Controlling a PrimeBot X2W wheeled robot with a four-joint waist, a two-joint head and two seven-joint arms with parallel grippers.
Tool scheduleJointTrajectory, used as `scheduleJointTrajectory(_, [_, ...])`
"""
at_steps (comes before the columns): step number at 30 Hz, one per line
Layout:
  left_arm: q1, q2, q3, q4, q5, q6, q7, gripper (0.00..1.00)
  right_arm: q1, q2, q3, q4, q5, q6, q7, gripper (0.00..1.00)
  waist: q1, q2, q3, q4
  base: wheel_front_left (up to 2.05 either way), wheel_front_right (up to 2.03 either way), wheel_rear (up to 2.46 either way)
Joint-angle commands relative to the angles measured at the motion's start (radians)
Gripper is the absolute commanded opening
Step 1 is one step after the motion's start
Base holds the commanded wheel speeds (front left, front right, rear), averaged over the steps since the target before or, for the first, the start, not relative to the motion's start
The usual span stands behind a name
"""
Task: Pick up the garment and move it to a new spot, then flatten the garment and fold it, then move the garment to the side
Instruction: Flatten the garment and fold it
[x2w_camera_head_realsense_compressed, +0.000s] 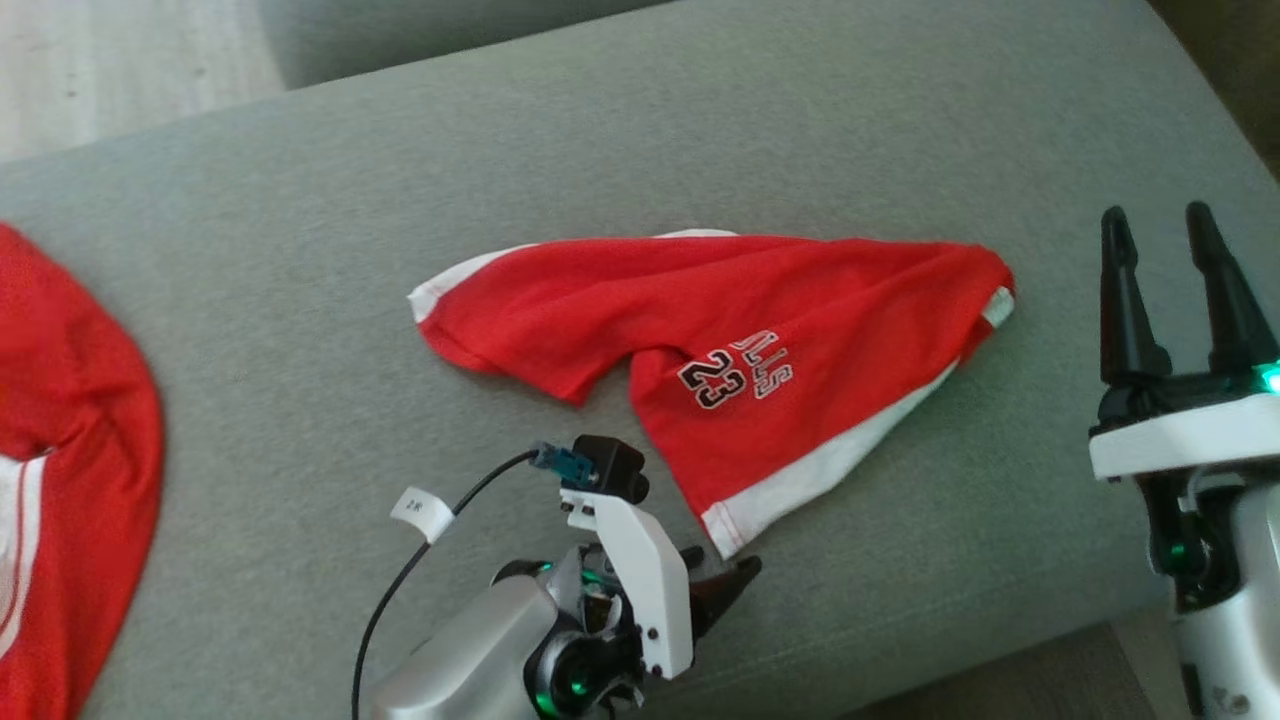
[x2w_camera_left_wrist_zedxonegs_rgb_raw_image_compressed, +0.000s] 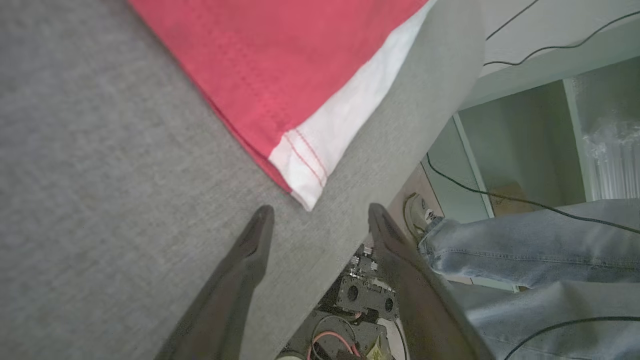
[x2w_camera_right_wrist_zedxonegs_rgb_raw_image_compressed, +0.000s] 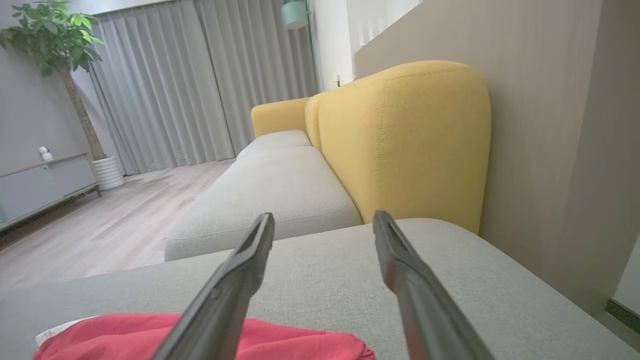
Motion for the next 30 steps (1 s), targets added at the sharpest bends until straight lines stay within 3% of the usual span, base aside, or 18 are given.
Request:
scheduleJointTrajectory(1, [-0.058,0.0,0.011,-0.005,-0.02,0.014,-0.026,1.0,-0.038,-0.008,0.018,-0.038,-0.009,-0.001,-0.004,1.0,0.0,0.0,0.011,-0.025,0.0,0.0,0.0])
scheduleJointTrajectory(9, [-0.131,0.0,-0.073,0.088,-0.131,0.035,-0.109,0.98,-0.037,0.0,0.019,-0.034,-0.012,-0.001,-0.007,1.0,0.0,0.0,0.015,-0.043,0.0,0.0,0.0])
scheduleJointTrajectory(11, [-0.147,0.0,-0.094,0.1,-0.157,0.035,-0.129,0.0,-0.037,0.001,0.019,-0.031,-0.013,-0.001,-0.006,1.0,0.0,0.0,0.014,-0.04,0.0,0.0,0.0])
scheduleJointTrajectory(16, [-0.184,0.0,-0.144,0.116,-0.198,0.023,-0.176,0.0,-0.033,0.001,0.012,-0.027,-0.018,-0.001,-0.004,1.0,0.0,0.0,-0.003,-0.009,0.0,0.0,0.0])
scheduleJointTrajectory(22, [-0.216,0.002,-0.16,0.093,-0.238,0.003,-0.201,0.0,-0.002,-0.006,0.005,-0.027,-0.014,-0.001,0.005,1.0,0.0,0.0,-0.062,0.074,0.0,0.0,0.0])
scheduleJointTrajectory(26, [-0.227,0.044,-0.157,0.06,-0.239,-0.016,-0.183,0.0,0.022,-0.011,0.002,-0.028,-0.009,-0.001,0.011,1.0,0.0,0.0,-0.098,0.124,0.0,0.0,0.0])
scheduleJointTrajectory(30, [-0.196,0.152,-0.135,-0.009,-0.275,-0.013,-0.131,0.0,0.063,-0.009,-0.011,-0.033,-0.012,-0.001,0.025,1.0,0.0,0.0,-0.129,0.177,0.0,0.0,0.0])
